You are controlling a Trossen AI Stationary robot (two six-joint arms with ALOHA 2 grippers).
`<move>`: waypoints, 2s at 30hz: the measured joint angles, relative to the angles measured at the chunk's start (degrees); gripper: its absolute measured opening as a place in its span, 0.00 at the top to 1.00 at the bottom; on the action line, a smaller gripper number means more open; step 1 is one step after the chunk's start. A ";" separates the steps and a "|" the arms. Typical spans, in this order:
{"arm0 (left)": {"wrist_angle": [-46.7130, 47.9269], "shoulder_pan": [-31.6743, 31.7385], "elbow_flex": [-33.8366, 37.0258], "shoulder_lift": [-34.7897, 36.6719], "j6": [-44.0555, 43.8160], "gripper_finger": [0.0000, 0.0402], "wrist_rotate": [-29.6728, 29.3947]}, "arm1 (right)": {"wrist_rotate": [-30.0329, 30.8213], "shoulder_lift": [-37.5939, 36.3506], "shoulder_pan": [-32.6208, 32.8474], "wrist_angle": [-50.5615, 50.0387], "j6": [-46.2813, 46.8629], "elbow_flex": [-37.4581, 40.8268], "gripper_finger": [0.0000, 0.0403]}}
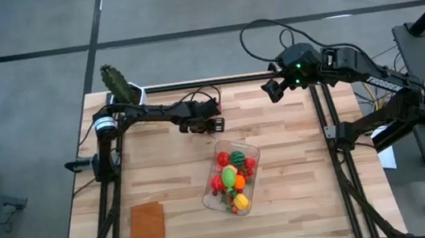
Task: Pick and placing Produce into tupperware
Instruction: Put the red cherry into the transparent bin
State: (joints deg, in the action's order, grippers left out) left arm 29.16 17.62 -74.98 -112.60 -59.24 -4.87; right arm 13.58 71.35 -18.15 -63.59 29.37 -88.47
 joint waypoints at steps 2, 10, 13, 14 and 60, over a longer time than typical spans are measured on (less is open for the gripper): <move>-0.58 -0.15 0.00 -0.02 0.01 0.69 0.08 | -0.01 0.00 0.00 0.00 0.01 0.00 0.10; -0.69 -1.44 -0.44 -0.04 0.03 0.70 0.25 | 0.00 0.00 -0.01 0.00 -0.05 0.00 0.10; -0.56 -1.91 -0.77 0.30 0.52 0.70 0.17 | 0.00 0.00 0.00 0.00 -0.79 0.00 0.10; -0.45 -2.00 -0.98 0.46 1.05 0.70 -0.05 | 0.00 0.00 -0.02 0.00 -0.84 0.01 0.10; -0.61 -3.65 -1.79 13.40 8.51 0.80 -6.44 | -0.02 -0.01 0.00 -1.01 -2.81 0.20 0.10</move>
State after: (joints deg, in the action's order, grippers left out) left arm 28.55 13.97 -76.77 -99.20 -50.74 -11.31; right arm 13.56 71.34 -18.15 -64.60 26.56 -88.27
